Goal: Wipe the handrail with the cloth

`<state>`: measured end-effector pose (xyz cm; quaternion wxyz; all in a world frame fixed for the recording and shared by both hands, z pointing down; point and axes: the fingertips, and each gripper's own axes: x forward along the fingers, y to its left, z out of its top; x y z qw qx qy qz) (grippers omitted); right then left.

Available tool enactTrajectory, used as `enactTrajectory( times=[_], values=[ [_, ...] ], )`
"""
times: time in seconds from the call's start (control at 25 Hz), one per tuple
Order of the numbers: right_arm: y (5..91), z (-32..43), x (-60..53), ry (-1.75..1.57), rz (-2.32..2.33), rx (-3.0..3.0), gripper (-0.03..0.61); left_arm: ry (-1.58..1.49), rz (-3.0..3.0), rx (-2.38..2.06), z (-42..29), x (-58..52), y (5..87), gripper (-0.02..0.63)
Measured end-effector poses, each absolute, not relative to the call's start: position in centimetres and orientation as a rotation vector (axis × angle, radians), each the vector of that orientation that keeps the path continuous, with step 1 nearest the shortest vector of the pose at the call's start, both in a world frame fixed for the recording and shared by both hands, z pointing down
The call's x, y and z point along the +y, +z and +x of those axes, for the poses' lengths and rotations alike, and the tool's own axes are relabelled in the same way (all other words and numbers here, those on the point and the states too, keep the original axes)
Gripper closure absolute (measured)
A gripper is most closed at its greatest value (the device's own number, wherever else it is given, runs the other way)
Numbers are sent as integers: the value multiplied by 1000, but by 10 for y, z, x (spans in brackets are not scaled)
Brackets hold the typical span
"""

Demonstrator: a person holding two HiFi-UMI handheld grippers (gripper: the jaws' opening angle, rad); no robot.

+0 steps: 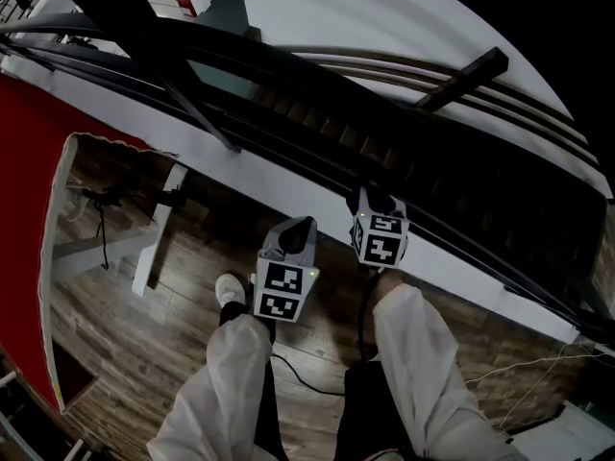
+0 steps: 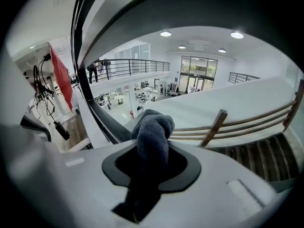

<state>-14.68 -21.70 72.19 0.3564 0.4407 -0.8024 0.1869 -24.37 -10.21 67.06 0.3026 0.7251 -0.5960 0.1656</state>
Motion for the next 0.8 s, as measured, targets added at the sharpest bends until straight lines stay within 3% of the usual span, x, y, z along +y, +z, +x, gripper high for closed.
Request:
enactTrajectory(
  times=[0.8],
  values=[
    [717,45,-215,516,1257,-2049,485,491,2069,-1460,-50,-126,672,612]
  ],
)
